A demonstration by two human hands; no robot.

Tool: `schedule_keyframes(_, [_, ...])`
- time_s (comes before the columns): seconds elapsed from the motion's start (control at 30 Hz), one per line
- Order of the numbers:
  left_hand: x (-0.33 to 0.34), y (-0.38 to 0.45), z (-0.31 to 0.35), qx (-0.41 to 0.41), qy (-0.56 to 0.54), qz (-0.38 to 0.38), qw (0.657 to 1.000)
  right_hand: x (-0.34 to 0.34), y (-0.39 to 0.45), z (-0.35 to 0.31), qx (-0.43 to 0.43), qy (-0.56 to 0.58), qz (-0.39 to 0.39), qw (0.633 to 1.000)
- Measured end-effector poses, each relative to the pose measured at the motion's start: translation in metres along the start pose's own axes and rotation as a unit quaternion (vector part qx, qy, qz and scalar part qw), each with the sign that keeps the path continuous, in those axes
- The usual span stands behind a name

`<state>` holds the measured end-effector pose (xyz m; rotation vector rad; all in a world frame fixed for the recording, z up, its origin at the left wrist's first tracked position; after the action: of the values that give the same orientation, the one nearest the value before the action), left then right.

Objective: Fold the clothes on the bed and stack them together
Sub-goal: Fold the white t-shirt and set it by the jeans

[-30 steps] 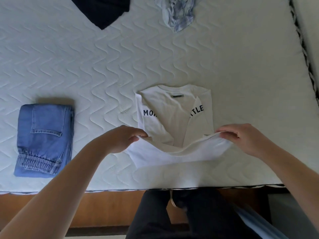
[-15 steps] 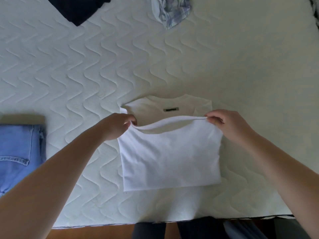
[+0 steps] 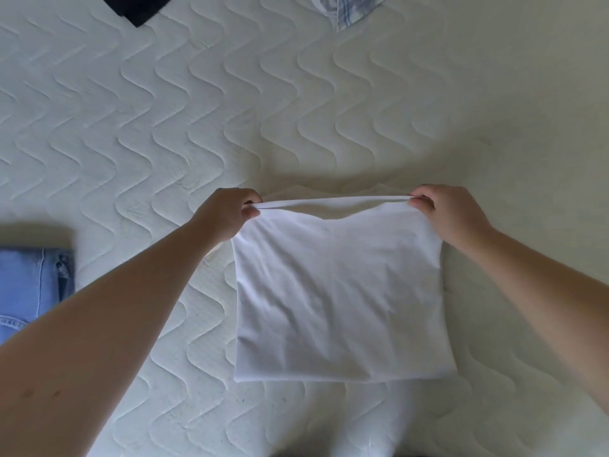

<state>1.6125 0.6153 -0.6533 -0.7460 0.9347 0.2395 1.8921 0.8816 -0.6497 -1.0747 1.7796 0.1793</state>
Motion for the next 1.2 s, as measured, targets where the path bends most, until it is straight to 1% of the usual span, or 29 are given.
schedule_keyframes(0.13, [0.005,0.017,0.002,-0.003,-0.012,0.022,1.000,0.004,0.015,0.009,0.011,-0.014,0.010,1.000])
schedule_keyframes(0.33, [0.017,0.033,0.003,-0.033,-0.008,0.023,0.999,0.012,0.030,0.012,0.021,-0.028,0.018,0.999])
schedule_keyframes(0.57, [0.025,0.042,0.000,-0.061,0.043,0.017,0.997,0.023,0.041,0.016,0.035,-0.049,0.010,0.998])
schedule_keyframes(0.67, [0.026,0.044,-0.001,-0.073,0.068,-0.016,0.995,0.024,0.045,0.020,0.062,-0.039,-0.025,0.997])
schedule_keyframes(0.77, [0.018,0.047,-0.002,-0.082,0.039,-0.074,0.993,0.019,0.052,0.024,0.072,-0.066,-0.095,0.991])
schedule_keyframes(0.83, [0.011,0.050,0.000,-0.068,0.062,-0.113,0.989,0.016,0.056,0.026,0.078,-0.092,-0.142,0.983])
schedule_keyframes(0.9, [0.007,0.051,0.003,-0.053,0.107,-0.123,0.985,0.014,0.057,0.023,0.065,-0.116,-0.160,0.978])
schedule_keyframes(1.0, [0.003,0.048,0.005,-0.027,0.098,-0.107,0.989,0.009,0.054,0.016,0.041,-0.122,-0.140,0.982])
schedule_keyframes(1.1, [-0.008,0.036,0.008,-0.005,0.081,-0.122,0.989,-0.002,0.038,0.011,0.033,-0.087,-0.117,0.989])
schedule_keyframes(1.2, [-0.030,0.017,0.017,0.011,0.070,-0.125,0.990,-0.021,0.016,0.002,0.001,-0.064,-0.108,0.992])
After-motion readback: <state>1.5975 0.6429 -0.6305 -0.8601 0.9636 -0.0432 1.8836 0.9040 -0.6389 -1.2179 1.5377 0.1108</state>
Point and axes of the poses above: each hand's wrist, its own y-axis towards the middle knuckle, its own x-axis out of the palm, z = x × y, the point moved 2 cm from there along y, towards the middle knuckle, and after that the axes turned 3 degrees about y, right-handed, at the moved point
